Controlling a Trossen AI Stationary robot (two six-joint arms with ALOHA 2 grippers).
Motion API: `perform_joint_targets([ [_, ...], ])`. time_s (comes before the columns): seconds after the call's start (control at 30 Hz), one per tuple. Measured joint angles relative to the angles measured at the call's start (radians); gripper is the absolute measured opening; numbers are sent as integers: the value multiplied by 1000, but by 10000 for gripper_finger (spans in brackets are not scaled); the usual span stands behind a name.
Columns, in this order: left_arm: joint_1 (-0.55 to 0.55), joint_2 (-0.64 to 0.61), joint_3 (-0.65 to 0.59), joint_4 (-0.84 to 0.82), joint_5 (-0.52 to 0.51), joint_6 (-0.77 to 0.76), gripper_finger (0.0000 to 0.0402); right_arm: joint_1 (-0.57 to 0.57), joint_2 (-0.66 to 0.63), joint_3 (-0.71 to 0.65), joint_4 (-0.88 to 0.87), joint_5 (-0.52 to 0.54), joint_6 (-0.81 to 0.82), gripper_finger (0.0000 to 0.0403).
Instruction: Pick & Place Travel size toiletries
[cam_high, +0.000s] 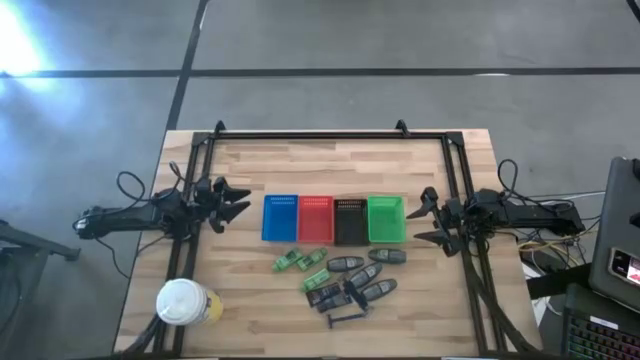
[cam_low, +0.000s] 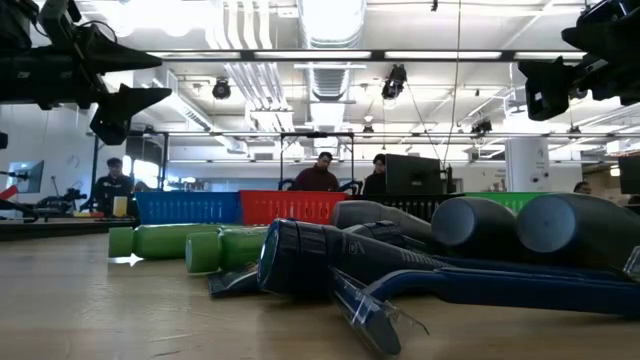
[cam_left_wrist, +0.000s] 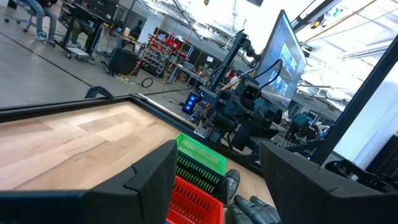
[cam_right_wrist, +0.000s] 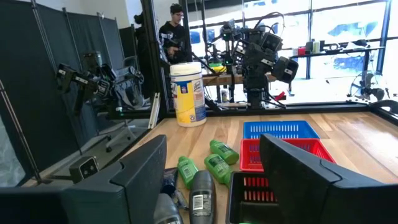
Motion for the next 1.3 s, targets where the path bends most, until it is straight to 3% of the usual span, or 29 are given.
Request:
perform_joint_targets([
  [0.6, 0, 0, 0, 0, 0, 0, 234, 0, 0, 0, 0, 0, 0, 220],
  [1.3, 0, 0, 0, 0, 0, 0, 234, 0, 0, 0, 0, 0, 0, 281],
])
